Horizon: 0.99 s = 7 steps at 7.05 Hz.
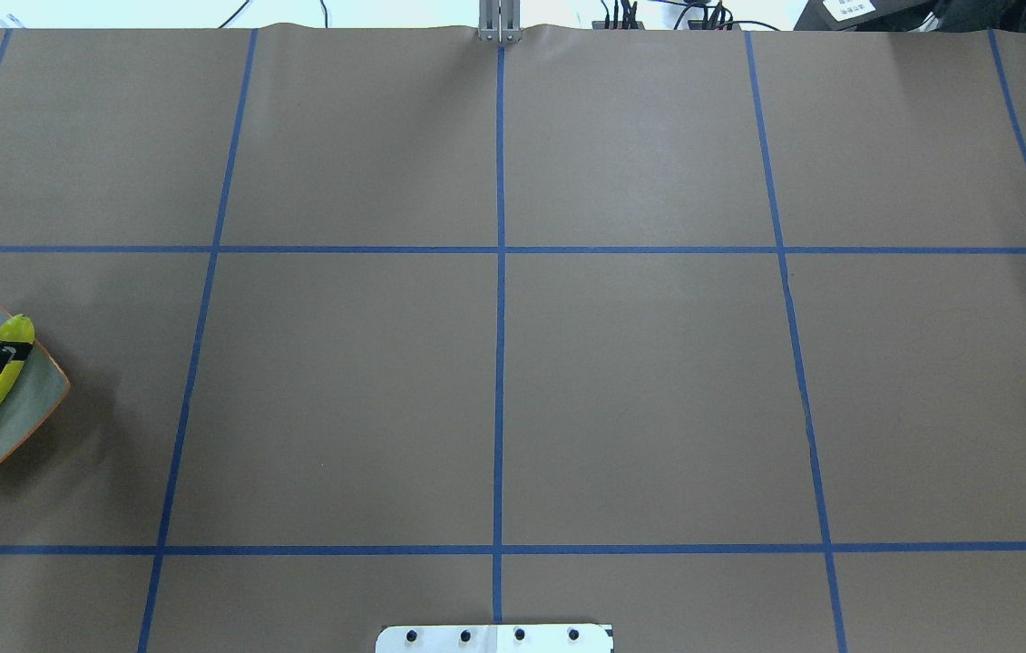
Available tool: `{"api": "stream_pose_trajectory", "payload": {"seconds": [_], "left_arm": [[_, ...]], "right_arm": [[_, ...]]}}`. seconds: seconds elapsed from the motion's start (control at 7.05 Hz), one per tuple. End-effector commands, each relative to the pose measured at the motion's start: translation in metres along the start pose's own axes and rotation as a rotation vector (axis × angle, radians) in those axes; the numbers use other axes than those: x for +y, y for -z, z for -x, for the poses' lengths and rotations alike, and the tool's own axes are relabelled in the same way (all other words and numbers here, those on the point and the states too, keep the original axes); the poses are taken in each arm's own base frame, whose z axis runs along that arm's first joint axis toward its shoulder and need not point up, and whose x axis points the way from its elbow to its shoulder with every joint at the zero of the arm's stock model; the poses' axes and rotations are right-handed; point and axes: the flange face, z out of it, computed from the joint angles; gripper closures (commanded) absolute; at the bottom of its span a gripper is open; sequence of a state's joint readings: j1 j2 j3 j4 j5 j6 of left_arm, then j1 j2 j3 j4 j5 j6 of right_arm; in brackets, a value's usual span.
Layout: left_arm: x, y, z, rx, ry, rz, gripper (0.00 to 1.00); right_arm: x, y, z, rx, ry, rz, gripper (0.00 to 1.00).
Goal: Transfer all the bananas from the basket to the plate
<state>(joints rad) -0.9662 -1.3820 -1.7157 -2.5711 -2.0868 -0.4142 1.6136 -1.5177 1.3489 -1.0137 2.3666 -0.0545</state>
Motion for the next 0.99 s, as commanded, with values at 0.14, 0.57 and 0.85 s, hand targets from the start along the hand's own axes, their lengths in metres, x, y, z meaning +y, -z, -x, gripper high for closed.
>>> {"api": "stream_pose_trajectory", "payload": {"seconds": [0.14,0.57,0.85], "left_arm": [[-0.087,0.063,0.019,0.150,0.053,-0.057,0.01],[-0.095,0.060,0.018,0.146,0.052,-0.064,0.01],[-0.100,0.061,0.017,0.149,0.048,-0.071,0.01]], "right_arm": [[0.038,0.015,-0.048,0.018,0.080,0.090,0.00],[0.129,0.002,-0.087,0.037,-0.008,0.162,0.00],[0.159,0.026,-0.130,0.055,-0.117,0.166,0.01]]}}
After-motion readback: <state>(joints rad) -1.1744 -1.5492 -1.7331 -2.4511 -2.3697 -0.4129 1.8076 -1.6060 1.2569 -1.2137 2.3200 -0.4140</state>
